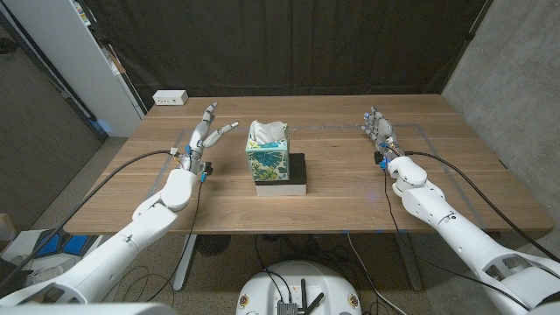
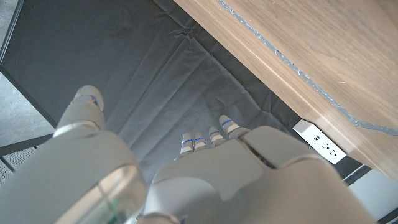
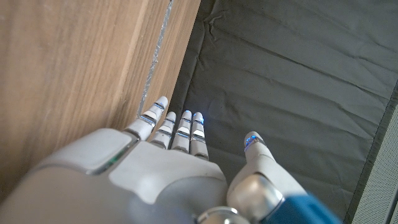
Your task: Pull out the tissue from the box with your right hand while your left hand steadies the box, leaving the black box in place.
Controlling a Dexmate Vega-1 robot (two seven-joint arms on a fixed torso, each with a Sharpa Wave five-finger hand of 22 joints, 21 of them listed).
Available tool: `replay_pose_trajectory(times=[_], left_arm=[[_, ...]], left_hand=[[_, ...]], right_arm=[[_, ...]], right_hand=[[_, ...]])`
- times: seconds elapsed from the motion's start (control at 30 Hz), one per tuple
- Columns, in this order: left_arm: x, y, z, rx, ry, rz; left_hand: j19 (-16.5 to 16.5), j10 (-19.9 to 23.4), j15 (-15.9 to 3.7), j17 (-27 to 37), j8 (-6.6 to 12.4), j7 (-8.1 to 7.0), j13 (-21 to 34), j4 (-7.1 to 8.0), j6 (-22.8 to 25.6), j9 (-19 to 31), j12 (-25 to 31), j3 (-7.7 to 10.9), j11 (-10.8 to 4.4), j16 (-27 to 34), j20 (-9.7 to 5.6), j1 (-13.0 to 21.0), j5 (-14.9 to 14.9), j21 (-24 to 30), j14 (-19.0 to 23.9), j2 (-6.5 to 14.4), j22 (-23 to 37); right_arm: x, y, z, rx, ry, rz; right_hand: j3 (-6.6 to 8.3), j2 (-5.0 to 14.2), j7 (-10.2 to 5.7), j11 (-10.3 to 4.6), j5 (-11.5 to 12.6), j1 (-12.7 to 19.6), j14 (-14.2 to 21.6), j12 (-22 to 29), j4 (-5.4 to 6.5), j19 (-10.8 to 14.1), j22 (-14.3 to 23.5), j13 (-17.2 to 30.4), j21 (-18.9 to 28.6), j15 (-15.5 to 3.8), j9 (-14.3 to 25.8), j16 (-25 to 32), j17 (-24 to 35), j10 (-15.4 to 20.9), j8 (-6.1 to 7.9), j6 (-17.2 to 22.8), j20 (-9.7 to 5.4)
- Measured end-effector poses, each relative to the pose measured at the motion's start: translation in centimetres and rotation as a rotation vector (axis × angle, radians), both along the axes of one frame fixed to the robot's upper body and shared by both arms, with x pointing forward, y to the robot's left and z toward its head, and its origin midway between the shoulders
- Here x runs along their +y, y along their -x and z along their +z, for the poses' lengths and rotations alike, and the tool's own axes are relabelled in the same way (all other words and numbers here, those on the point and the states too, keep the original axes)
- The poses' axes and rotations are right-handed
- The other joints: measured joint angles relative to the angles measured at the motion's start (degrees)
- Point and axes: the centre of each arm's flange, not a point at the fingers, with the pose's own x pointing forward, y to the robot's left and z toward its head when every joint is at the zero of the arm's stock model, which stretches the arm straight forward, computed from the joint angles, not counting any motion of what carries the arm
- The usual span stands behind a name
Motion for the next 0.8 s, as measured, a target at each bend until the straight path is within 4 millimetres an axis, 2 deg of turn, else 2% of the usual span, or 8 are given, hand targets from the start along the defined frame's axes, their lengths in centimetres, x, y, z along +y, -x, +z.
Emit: replay_pose_trajectory(times=[0.17, 0.63, 0.8], left_arm=[[0.1, 0.5, -0.6, 0.002, 0.007, 0.004], [0.0, 1.4, -1.7, 0.006, 0.015, 0.005], [-0.1, 1.9, -2.0, 0.006, 0.015, 0.004]], left_hand=[[0.2, 0.0, 0.0, 0.0, 0.06, 0.0, 0.0, 0.0, 0.0, 0.0, 0.0, 0.0, 0.0, 0.0, 0.2, 0.0, -0.34, 0.0, 0.0, 0.0, 0.0], [0.2, 0.0, 0.0, 0.0, 0.43, 0.0, 0.0, 0.0, 0.0, -0.01, 0.0, 0.0, 0.0, 0.0, 0.2, 0.3, -0.98, -0.23, 0.0, -0.3, 0.0], [0.19, 0.0, 0.0, 0.0, 0.43, -0.01, -0.01, 0.0, 0.0, -0.01, 0.0, 0.0, 0.0, 0.0, 0.2, 0.53, -1.11, -0.23, 0.0, -0.06, 0.0]], right_arm=[[0.0, 0.0, -0.1, 0.0, -0.001, -0.002], [0.3, 0.3, -0.1, -0.005, -0.003, -0.008], [0.4, 0.4, -0.2, -0.007, -0.007, -0.011]], right_hand=[[0.24, 0.0, 0.0, 0.0, 0.0, 0.0, 0.25, 0.0, -0.24, 0.0, 0.0, 0.0, 0.0, 0.25, 0.0, 0.0, 0.01, 0.0, -0.44, 0.0, 0.0], [0.08, 0.0, 0.31, 0.0, 0.0, 0.0, 0.24, -0.21, -0.4, 0.21, 0.0, 0.0, 0.0, 0.25, 0.0, 0.0, -0.27, 0.0, -0.44, 0.31, 0.21], [0.16, 0.0, 0.31, 0.0, 0.0, 0.0, 0.24, -0.21, -0.8, 0.21, 0.0, 0.0, 0.0, 0.25, -0.01, 0.0, -0.27, 0.0, -0.44, 0.31, 0.21]])
